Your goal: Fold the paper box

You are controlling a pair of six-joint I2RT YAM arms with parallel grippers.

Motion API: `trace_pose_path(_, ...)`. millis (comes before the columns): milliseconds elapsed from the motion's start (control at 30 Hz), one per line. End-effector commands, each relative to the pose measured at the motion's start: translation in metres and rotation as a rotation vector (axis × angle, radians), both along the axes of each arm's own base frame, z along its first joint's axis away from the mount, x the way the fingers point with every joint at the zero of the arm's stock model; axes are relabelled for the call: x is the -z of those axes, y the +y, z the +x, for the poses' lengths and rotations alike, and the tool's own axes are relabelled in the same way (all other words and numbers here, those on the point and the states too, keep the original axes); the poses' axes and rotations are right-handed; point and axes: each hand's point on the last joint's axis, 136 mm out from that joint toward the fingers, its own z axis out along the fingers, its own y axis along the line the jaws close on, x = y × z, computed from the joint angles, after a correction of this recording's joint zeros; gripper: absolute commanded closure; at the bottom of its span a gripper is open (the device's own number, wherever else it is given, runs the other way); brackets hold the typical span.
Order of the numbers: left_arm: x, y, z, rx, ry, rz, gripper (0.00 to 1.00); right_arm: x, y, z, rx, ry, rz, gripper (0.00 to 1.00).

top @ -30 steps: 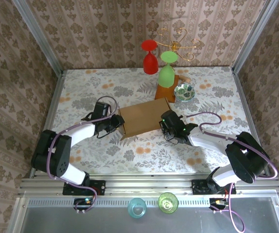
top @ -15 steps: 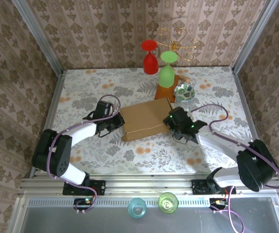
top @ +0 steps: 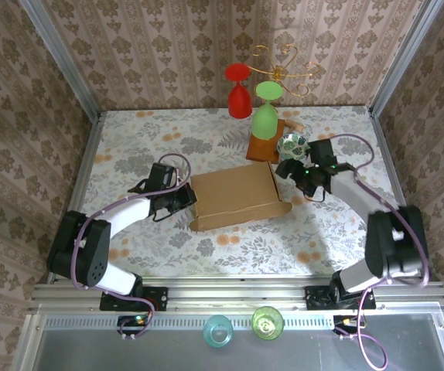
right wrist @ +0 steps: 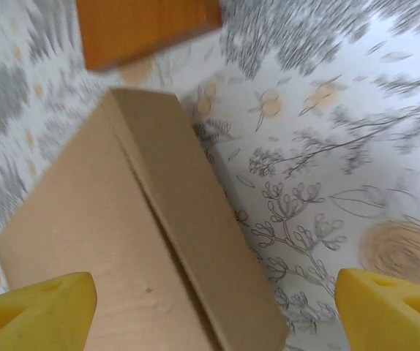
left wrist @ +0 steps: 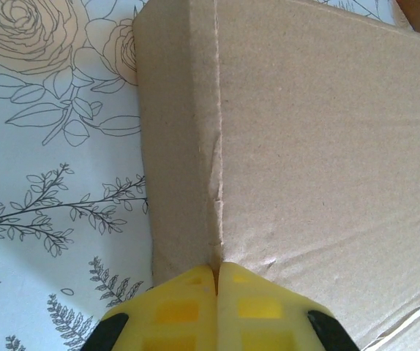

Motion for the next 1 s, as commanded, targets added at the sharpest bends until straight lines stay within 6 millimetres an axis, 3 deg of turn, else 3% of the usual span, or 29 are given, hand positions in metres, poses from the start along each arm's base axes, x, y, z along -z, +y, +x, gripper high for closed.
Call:
trace_pose_path(0, 0.034, 0.022, -0.035, 0.008, 0.144, 0.091, 1.00, 0.006, 0.033, 0.001, -0.196, -0.009, 0.128, 0.14)
trace_pose_path(133, 0.037, 0.027, -0.036, -0.006, 0.150, 0.091, 1.00, 0.017, 0.049, 0.008, -0.247, -0.013, 0.219, 0.13)
trace_pose_path(333, 0.043, 0.033, -0.037, -0.026, 0.158, 0.095, 1.00, 0.028, 0.065, 0.002, -0.313, 0.016, 0.335, 0.12)
trace_pose_path(567, 0.049, 0.035, -0.034, -0.052, 0.159, 0.062, 1.00, 0.014, 0.086, -0.001, -0.332, -0.017, 0.505, 0.17)
trace_pose_path(767, 0.040, 0.031, -0.020, -0.056, 0.115, 0.017, 1.00, -0.001, 0.094, -0.004, -0.316, -0.030, 0.558, 0.24)
trace_pose_path(833, 0.034, 0.030, -0.015, -0.054, 0.096, 0.006, 0.97, -0.004, 0.094, -0.004, -0.293, -0.022, 0.572, 0.29)
trace_pose_path(967, 0.010, 0.026, -0.001, -0.052, 0.028, -0.027, 0.77, -0.011, 0.092, -0.002, -0.227, 0.024, 0.598, 0.36)
